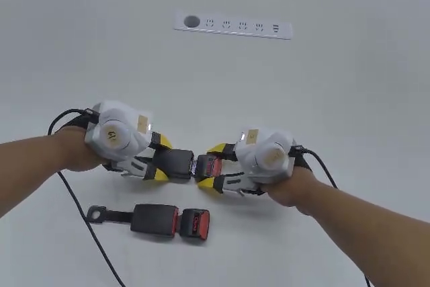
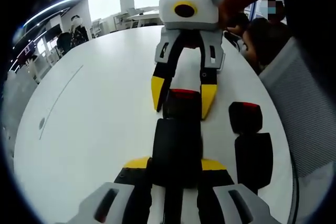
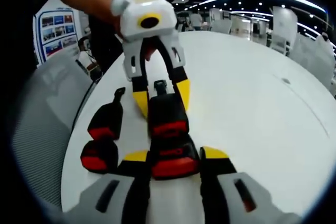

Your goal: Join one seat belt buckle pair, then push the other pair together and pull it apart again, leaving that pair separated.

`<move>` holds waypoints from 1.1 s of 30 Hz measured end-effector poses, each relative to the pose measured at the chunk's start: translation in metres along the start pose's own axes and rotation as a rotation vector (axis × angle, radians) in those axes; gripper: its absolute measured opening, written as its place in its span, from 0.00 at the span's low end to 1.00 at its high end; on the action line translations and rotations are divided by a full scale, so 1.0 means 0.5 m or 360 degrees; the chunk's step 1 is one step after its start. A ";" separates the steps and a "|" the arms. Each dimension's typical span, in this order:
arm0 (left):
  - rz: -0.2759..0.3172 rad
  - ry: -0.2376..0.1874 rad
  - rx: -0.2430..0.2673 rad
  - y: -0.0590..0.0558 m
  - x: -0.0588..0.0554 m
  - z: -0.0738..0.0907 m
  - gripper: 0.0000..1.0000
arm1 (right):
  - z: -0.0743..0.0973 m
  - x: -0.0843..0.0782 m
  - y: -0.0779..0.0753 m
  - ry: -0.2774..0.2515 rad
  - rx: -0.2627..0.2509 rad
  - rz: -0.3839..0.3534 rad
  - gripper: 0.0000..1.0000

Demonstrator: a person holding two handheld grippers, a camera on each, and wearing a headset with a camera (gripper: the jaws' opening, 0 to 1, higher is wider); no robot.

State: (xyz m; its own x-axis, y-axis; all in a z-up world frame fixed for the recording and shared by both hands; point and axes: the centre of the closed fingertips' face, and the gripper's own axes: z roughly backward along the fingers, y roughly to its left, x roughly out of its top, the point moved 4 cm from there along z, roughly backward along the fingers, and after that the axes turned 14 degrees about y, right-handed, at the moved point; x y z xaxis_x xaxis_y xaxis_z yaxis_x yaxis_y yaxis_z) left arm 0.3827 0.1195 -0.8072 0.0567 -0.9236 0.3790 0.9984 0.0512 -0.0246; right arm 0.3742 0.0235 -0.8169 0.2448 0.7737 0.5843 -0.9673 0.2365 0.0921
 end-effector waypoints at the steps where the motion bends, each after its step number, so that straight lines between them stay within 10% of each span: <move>1: 0.0002 0.0001 0.0000 -0.001 0.000 0.000 0.33 | 0.000 0.001 0.000 0.0006 -0.0001 0.0003 0.37; 33: -0.0032 0.0045 -0.0009 -0.004 -0.002 0.000 0.34 | 0.004 0.000 0.000 0.0052 -0.0040 0.0057 0.37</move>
State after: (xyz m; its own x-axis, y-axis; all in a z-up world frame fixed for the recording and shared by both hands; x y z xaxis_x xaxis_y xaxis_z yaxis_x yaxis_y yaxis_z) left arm 0.3809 0.1206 -0.8074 0.0364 -0.9347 0.3535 0.9993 0.0304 -0.0225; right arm 0.3742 0.0221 -0.8153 0.2124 0.8005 0.5604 -0.9736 0.2227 0.0510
